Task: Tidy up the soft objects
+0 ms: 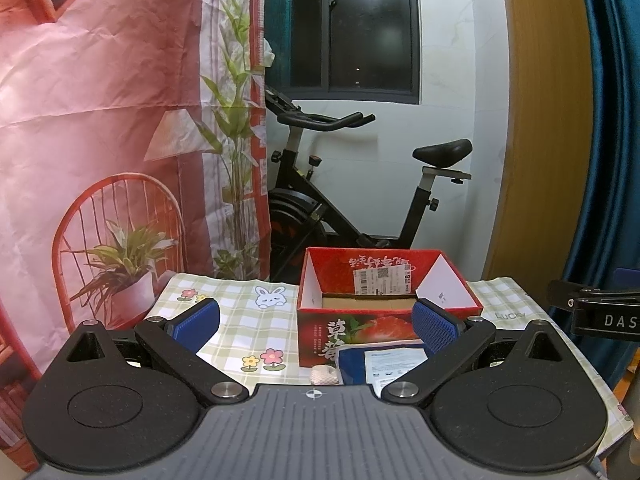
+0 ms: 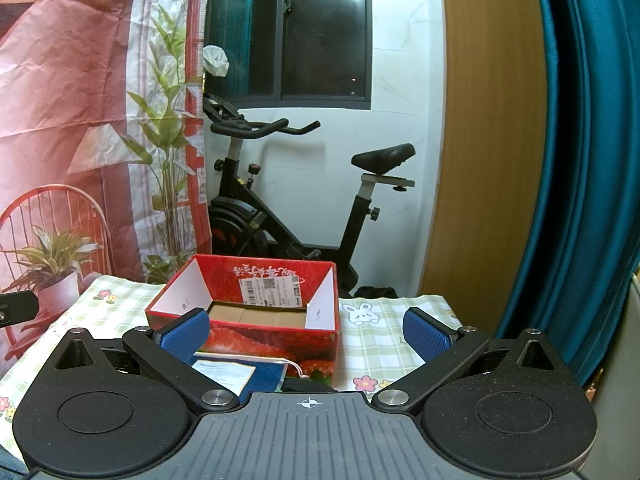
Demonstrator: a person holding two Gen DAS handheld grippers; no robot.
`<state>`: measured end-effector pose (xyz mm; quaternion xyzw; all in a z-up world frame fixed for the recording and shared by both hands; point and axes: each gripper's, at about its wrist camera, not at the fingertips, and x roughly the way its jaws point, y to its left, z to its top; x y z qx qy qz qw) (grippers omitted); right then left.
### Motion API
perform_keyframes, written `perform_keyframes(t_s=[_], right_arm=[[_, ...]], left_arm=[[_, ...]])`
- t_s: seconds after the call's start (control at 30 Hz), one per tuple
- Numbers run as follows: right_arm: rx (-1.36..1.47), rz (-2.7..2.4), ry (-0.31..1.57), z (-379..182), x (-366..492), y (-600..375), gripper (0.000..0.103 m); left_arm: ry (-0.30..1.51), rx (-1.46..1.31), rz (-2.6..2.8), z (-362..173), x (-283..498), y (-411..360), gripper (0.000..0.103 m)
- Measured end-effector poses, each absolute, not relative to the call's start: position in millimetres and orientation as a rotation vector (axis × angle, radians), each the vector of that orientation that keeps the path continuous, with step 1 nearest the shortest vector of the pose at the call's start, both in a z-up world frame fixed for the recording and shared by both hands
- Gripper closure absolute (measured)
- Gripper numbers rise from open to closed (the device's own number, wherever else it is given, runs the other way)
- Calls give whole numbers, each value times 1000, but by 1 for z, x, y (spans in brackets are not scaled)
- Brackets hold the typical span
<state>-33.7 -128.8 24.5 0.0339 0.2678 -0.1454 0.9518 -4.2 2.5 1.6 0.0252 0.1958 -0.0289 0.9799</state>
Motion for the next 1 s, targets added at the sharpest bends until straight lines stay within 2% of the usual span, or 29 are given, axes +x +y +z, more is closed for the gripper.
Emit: perform_keyframes(t_s=[1.0], right_arm=[[77, -274, 545, 28, -33, -132, 0]], left_arm=[[383, 10, -119, -3, -4, 7, 1]])
